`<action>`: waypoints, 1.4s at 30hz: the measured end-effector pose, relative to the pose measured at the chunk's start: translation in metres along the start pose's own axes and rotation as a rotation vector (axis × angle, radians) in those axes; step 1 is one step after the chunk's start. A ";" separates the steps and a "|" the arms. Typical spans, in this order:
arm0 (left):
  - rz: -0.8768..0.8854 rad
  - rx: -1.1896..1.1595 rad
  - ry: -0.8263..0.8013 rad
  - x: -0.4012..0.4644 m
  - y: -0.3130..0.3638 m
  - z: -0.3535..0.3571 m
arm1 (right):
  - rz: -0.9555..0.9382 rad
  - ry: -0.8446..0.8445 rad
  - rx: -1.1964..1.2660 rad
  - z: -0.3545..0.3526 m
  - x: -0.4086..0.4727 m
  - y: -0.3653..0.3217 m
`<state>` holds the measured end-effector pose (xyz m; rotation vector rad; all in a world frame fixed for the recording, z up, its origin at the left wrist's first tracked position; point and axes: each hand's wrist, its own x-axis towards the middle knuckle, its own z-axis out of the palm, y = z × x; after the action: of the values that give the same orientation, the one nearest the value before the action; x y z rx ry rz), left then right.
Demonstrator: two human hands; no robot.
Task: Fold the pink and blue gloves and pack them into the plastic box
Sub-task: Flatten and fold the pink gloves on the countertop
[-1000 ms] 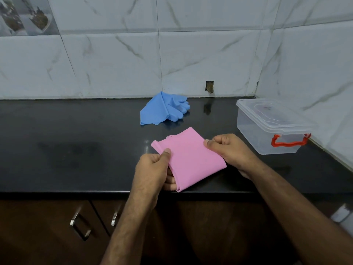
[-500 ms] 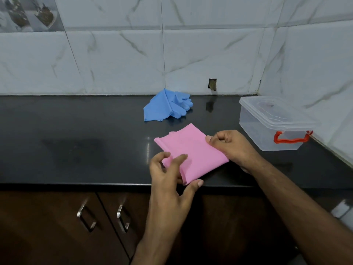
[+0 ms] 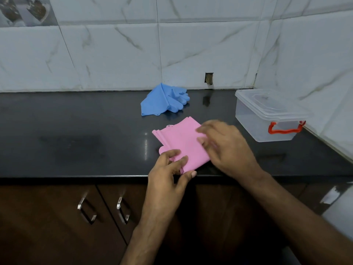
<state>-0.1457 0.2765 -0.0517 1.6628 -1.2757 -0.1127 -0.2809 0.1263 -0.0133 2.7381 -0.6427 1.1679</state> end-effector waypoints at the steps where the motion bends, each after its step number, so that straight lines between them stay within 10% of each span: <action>1: -0.002 0.002 -0.001 0.000 0.000 0.000 | -0.017 -0.125 -0.027 0.001 0.001 -0.007; 11: -0.004 -0.017 0.022 -0.001 -0.002 0.001 | 0.040 -0.722 -0.002 0.042 0.054 -0.011; 18: 0.062 0.121 -0.028 -0.001 -0.002 0.003 | 0.071 -0.645 0.106 0.050 0.045 -0.001; 24: 0.113 0.300 -0.021 0.002 -0.007 -0.003 | 0.460 -0.216 0.324 0.029 0.025 0.013; 42: -0.067 0.552 0.076 0.028 -0.046 -0.091 | 0.964 -0.439 0.838 0.055 0.072 -0.028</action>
<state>-0.0491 0.3105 -0.0274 2.1530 -1.2614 0.2859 -0.1885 0.1135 0.0015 3.5073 -2.1273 1.0965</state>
